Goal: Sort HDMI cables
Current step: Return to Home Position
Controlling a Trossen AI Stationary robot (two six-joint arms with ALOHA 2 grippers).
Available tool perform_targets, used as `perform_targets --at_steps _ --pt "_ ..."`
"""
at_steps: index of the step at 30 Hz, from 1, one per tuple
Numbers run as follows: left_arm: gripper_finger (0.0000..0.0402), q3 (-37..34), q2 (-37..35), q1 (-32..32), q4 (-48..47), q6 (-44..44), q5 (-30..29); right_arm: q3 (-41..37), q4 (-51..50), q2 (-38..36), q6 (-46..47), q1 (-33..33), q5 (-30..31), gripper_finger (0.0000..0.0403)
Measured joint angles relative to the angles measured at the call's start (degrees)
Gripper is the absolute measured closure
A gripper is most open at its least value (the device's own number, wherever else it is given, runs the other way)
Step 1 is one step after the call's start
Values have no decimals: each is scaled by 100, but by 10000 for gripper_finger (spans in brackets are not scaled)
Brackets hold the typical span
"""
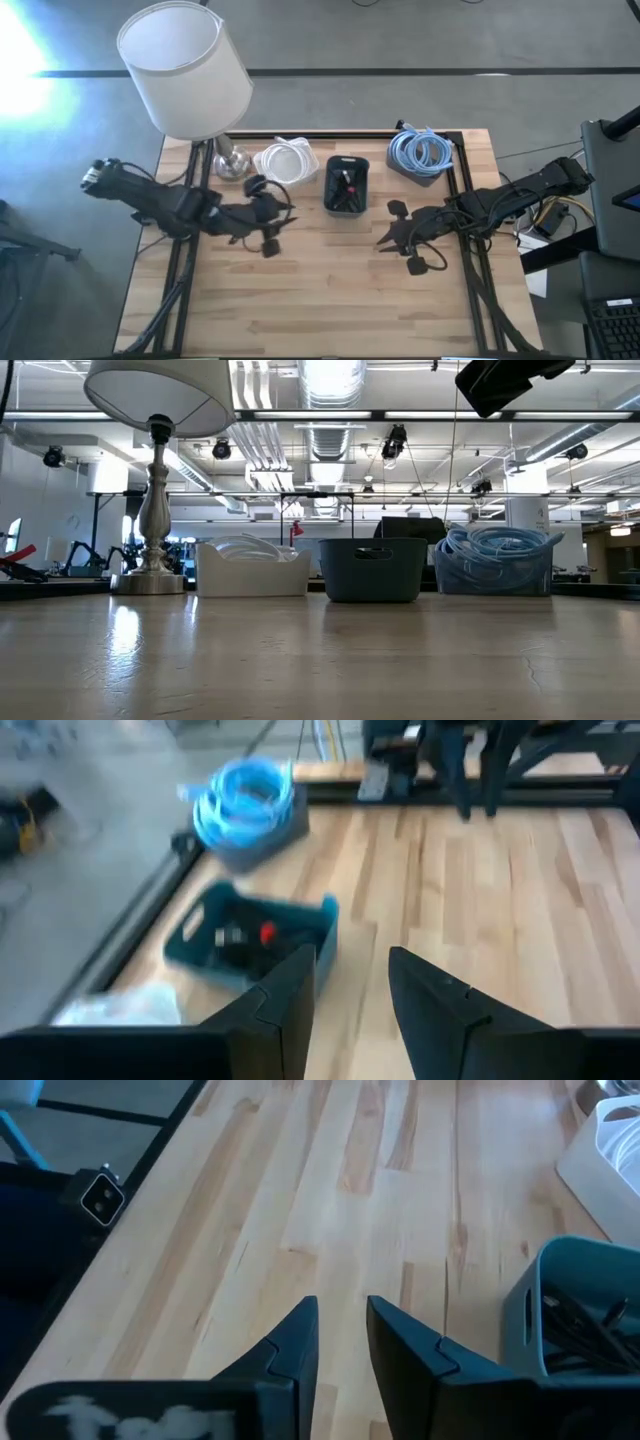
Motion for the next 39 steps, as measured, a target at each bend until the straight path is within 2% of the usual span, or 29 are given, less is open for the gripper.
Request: perform_targets --at_steps 5,10,16,20,25,28,30,32,36,38,39 --pt "268 -4 -389 -34 -979 -1050 0 -5 0 0 189 0 0 312" --pt "268 -157 -541 -34 -1238 -1143 -382 -7 0 2 733 0 0 316" --pt "268 -922 -711 11 -709 -1135 -1189 -13 1 2 727 0 1 328" --pt "268 -1504 -966 121 -182 -1180 -1041 -17 38 2 1089 0 0 334" --pt "268 -2075 -1604 193 367 -1319 -681 -18 42 -17 962 0 -31 332" --pt "268 -2469 -2138 191 939 -1155 -356 -18 53 -63 863 0 -56 327" --pt "268 -2830 -2475 193 1626 -741 69 -18 50 -125 746 0 -71 323" --pt "268 -3285 -2782 193 2498 -180 852 -18 93 -188 617 0 -164 321" --pt "268 -4386 -3188 200 4659 721 2796 -18 276 -347 575 0 -212 316" --pt "268 -4909 -3311 202 5558 954 3395 -18 332 -413 573 0 -208 314" --pt "268 -5147 -3378 205 5889 1012 3460 -18 340 -439 568 0 -208 313"
